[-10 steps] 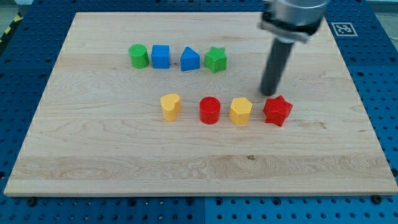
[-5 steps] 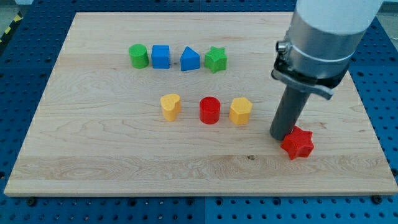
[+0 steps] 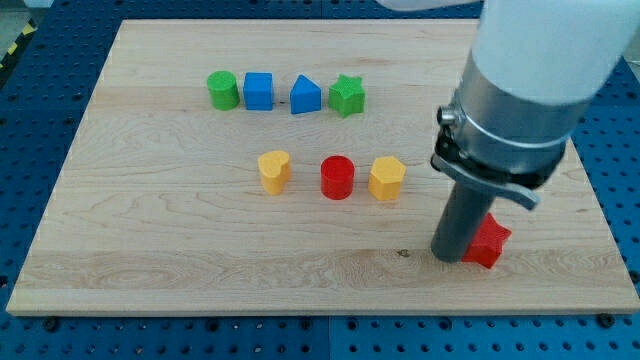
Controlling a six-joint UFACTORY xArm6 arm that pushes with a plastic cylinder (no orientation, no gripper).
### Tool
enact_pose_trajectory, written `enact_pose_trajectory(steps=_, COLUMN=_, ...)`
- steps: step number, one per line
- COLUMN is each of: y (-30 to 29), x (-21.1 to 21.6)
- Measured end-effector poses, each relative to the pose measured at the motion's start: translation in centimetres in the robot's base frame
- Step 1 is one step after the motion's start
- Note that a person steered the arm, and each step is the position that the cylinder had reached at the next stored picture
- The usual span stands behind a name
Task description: Push the red star to bottom right
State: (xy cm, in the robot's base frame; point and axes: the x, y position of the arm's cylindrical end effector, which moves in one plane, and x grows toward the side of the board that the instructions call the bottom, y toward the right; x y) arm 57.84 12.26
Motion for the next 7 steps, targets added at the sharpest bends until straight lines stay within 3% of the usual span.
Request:
enact_pose_trajectory(steps=2, y=1.0, x=0.8)
enact_pose_trajectory(steps=4, y=-1.9, x=-1.8)
enact_pose_trajectory(steps=7, y=1.8, x=-0.3)
